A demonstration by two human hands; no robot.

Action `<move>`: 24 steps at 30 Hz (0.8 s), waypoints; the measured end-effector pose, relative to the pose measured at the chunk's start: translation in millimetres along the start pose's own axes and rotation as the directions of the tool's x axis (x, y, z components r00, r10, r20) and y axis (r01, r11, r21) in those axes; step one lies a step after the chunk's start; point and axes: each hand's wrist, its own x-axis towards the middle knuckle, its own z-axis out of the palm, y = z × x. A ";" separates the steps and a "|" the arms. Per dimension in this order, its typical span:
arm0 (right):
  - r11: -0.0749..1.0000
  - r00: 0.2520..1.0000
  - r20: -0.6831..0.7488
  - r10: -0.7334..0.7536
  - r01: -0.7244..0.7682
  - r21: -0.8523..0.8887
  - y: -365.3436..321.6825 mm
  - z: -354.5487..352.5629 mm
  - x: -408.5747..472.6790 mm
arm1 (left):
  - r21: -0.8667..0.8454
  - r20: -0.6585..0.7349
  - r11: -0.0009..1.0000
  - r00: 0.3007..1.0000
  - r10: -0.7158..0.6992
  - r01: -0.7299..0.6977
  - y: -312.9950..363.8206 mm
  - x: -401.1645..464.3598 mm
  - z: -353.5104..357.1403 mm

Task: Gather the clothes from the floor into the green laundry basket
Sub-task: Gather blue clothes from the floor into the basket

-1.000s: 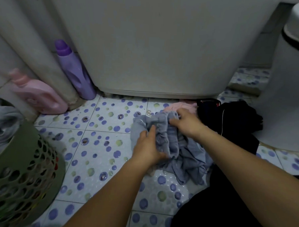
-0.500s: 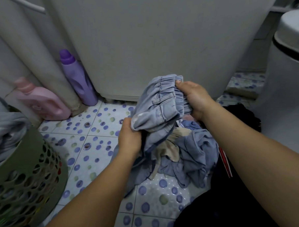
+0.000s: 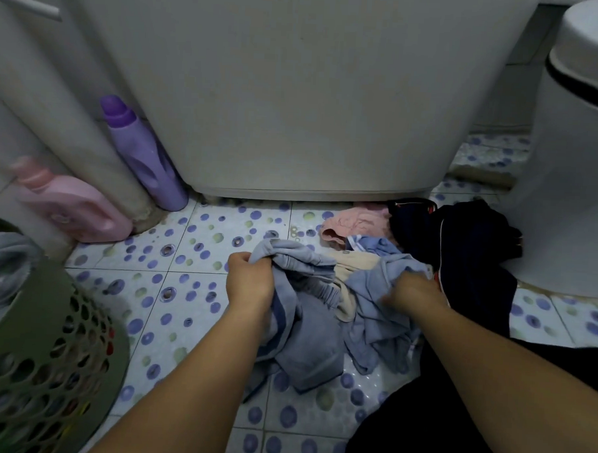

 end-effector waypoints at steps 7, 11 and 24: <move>0.976 0.993 0.109 -0.052 0.027 0.218 -28.9 -18.0 12.9 | -0.136 0.084 0.987 0.994 -0.076 0.087 12.2 2.9 -9.3; 0.592 0.907 -0.084 -0.414 0.338 0.732 -65.8 -60.1 -19.8 | -0.353 0.115 0.929 0.990 -0.076 0.113 29.2 0.6 -15.1; 0.296 0.635 -0.182 -0.751 0.570 0.767 -174.7 -133.4 -128.2 | -0.310 0.286 0.869 0.833 0.473 -0.386 76.2 -27.0 -68.3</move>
